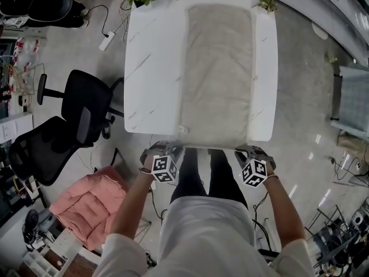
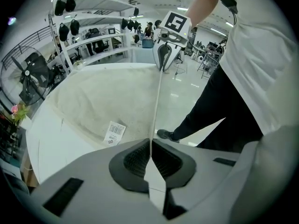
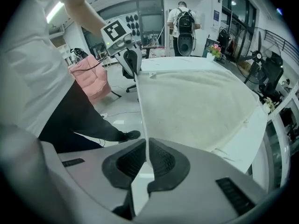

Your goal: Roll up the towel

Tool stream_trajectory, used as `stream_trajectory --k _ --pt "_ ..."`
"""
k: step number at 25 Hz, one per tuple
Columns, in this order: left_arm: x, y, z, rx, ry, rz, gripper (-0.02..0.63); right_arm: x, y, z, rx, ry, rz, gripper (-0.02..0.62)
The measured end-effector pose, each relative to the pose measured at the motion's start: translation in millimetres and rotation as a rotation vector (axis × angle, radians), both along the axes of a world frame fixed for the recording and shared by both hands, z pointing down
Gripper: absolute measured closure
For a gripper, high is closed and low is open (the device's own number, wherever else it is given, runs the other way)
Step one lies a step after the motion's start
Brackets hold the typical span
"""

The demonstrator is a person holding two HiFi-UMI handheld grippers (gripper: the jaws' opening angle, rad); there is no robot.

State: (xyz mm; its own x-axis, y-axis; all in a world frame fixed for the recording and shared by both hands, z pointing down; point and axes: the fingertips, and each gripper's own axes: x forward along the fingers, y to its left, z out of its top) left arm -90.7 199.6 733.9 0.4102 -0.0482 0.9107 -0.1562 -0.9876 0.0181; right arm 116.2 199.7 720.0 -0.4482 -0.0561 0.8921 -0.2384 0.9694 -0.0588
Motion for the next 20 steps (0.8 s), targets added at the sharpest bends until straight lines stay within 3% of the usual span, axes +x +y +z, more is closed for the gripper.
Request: stream_trajectory --k 12,16,20 --pt "5 -68 -3 0.05 -0.024 -0.045 0.561 11 -70 -3 -0.015 -0.043 0.15 0.547" --pt "0 -89 5 0.136 -0.065 -0.1 0.418 15 -83 8 0.019 -0.007 0.184 0.444" --pt "-5 -99 12 0.132 -0.057 -0.183 0.357 23 -94 22 0.052 0.025 0.247 0.382"
